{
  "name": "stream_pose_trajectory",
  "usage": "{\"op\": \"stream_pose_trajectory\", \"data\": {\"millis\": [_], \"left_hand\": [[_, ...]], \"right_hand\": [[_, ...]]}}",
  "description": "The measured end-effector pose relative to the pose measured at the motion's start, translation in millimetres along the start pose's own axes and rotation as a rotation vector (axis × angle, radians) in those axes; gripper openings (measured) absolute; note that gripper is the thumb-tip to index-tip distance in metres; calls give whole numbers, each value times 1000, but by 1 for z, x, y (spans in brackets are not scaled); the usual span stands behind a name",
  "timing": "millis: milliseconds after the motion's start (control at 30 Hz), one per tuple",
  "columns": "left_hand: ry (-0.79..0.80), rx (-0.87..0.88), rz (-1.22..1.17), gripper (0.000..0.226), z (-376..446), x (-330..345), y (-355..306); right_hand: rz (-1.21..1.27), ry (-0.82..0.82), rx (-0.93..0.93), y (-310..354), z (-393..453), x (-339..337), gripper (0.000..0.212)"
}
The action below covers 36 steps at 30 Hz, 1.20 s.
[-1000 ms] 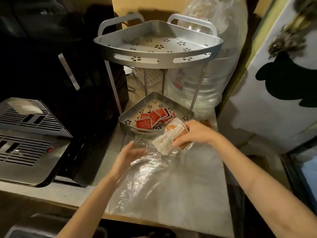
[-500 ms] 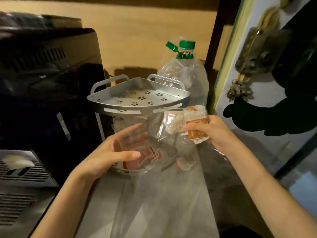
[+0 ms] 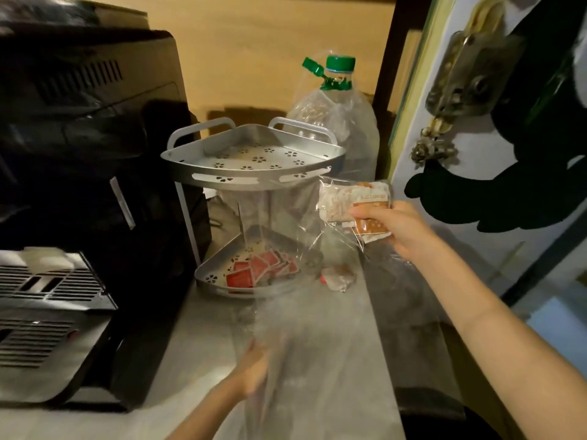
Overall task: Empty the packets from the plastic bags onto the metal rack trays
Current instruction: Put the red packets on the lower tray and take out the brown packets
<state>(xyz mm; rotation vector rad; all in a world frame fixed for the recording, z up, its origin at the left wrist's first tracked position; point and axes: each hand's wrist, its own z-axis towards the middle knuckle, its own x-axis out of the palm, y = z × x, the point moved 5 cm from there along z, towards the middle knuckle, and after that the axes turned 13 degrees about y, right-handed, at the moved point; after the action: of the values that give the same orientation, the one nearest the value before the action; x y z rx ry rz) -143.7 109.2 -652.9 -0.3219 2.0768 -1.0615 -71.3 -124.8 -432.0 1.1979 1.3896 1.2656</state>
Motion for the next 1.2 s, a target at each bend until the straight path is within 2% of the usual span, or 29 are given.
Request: {"op": "stream_pose_trajectory", "data": {"millis": [67,100,133,167,233,300,367,433,500,567,600,633,667,733,767,867,1000,1100,1200], "left_hand": [[33,-85,271,60,3,26,10],[2,-35,366,79,3,29,13],[-2,-62,404,95,-1,24,14],[-28,-67,410,102,-4,20,16],[-41,-73,493,98,-7,17,22],[-38,-91,674,82,-8,16,28],[19,-119,722,76,-8,8,36],[33,-87,602,81,-15,-9,24],[-76,13,184,82,-27,-36,-11],[-199,191,-404,70,-42,-71,-57],[-173,257,-660,72,-46,-87,-78],[-130,316,-818,80,-49,-104,-98],[-90,388,-877,91,-55,-123,-120],[-46,480,-855,102,-67,-157,-165],[-54,482,-798,99,-71,-171,-182],[-195,408,-607,71,-72,-207,-216],[-242,407,-606,39,-65,-244,-243],[-228,428,-581,29,-64,-268,-260],[-224,479,-559,29,-68,-293,-280]], "right_hand": [[19,-2,12,-2,-3,-2,18],[38,-4,18,-3,-3,-3,19],[58,-5,22,-2,-4,-5,21],[72,-7,25,-2,-5,-6,22],[88,-5,16,3,-5,-6,25],[116,0,5,9,-6,-5,26],[130,12,-9,16,-7,-2,23],[124,17,-25,24,-5,1,20],[95,20,-48,33,-3,5,20],[77,24,-79,44,0,8,21],[70,25,-96,49,2,10,21],[57,26,-112,55,3,12,22],[41,27,-125,62,5,15,21],[15,18,-158,78,9,19,20],[7,9,-179,86,12,19,20],[-9,-25,-244,112,18,19,29],[-34,-44,-338,153,23,18,25],[-54,-34,-400,182,27,19,24],[-50,-36,-454,209,33,19,24]]}}
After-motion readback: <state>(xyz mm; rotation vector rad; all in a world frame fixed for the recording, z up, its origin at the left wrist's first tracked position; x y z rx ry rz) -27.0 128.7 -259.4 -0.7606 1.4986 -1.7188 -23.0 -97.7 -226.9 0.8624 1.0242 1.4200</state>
